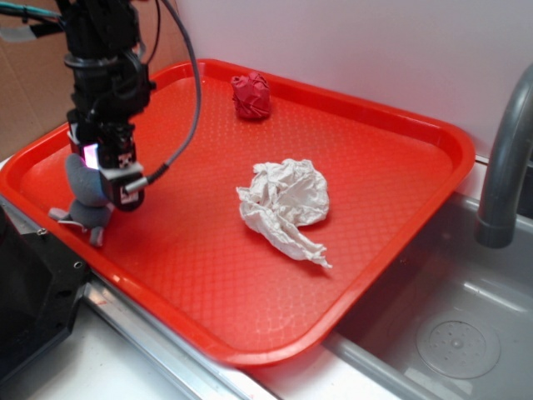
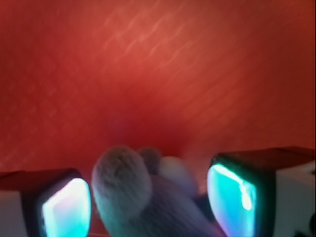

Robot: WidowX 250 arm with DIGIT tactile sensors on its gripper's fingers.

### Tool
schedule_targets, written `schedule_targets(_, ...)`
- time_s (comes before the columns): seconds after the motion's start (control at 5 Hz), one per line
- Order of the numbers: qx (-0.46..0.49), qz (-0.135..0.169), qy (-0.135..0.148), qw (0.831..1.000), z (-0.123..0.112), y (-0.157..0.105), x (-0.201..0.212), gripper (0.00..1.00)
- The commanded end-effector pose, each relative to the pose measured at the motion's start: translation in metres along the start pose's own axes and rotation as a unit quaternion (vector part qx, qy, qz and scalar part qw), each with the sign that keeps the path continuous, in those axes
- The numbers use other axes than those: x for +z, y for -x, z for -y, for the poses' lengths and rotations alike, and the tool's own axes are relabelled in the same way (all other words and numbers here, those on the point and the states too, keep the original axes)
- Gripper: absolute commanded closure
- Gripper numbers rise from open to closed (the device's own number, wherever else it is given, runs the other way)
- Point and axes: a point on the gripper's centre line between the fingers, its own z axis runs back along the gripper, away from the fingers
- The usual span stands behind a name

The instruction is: Grab the gray animal.

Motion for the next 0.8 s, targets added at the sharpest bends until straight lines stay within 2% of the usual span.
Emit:
schedule_targets(0.0, -0.005, -0.001, -0.025, 1.000, 0.003, -0.005, 0.001, 1.00)
schedule_targets(0.2, 0.010, 0.032, -0.032, 0.999, -0.001, 0.002, 0.013, 1.00)
schedule_targets(0.4, 0.046, 0.137, -0.037, 0.989, -0.002, 0.013, 0.062, 1.00)
schedule_targets(0.6, 0.076, 0.186, -0.044, 0.979, 0.020, 0.001, 0.115, 1.00)
